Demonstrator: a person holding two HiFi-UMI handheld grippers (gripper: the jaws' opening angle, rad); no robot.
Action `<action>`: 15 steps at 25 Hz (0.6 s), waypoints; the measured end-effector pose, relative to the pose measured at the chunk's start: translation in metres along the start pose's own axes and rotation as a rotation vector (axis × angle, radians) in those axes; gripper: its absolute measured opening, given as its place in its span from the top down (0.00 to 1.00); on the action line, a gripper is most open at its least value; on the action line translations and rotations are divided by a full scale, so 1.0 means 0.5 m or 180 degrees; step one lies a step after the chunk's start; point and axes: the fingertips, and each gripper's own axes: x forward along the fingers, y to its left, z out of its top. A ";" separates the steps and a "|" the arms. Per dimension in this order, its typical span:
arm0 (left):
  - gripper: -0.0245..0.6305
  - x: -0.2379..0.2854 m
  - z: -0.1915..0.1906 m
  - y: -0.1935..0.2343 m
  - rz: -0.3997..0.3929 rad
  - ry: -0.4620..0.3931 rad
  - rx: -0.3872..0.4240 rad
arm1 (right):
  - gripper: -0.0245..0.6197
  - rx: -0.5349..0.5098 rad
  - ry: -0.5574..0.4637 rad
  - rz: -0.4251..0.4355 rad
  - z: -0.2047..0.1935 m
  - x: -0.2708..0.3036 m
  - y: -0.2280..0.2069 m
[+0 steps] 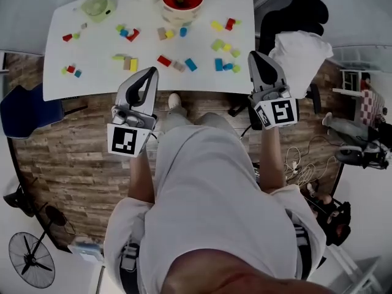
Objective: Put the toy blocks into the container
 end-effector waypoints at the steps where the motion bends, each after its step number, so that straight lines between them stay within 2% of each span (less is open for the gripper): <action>1: 0.97 0.011 -0.001 0.013 -0.0013 -0.0007 -0.0015 | 0.96 -0.0053 0.0076 -0.0022 -0.008 0.022 -0.016; 3: 0.97 0.029 -0.010 0.037 -0.0027 0.0008 -0.0055 | 0.94 -0.0155 0.0265 -0.0040 -0.031 0.066 -0.049; 7: 0.96 0.059 -0.027 0.077 -0.0017 0.0048 -0.0130 | 0.71 -0.0339 0.0867 0.0130 -0.132 0.167 -0.089; 9: 0.97 0.065 -0.028 0.090 0.0032 0.0047 -0.0147 | 0.63 -0.0498 0.1274 0.0367 -0.215 0.225 -0.094; 15: 0.97 0.042 -0.031 0.124 0.0359 0.0216 -0.0106 | 0.58 -0.0818 0.2572 0.1093 -0.524 0.392 -0.109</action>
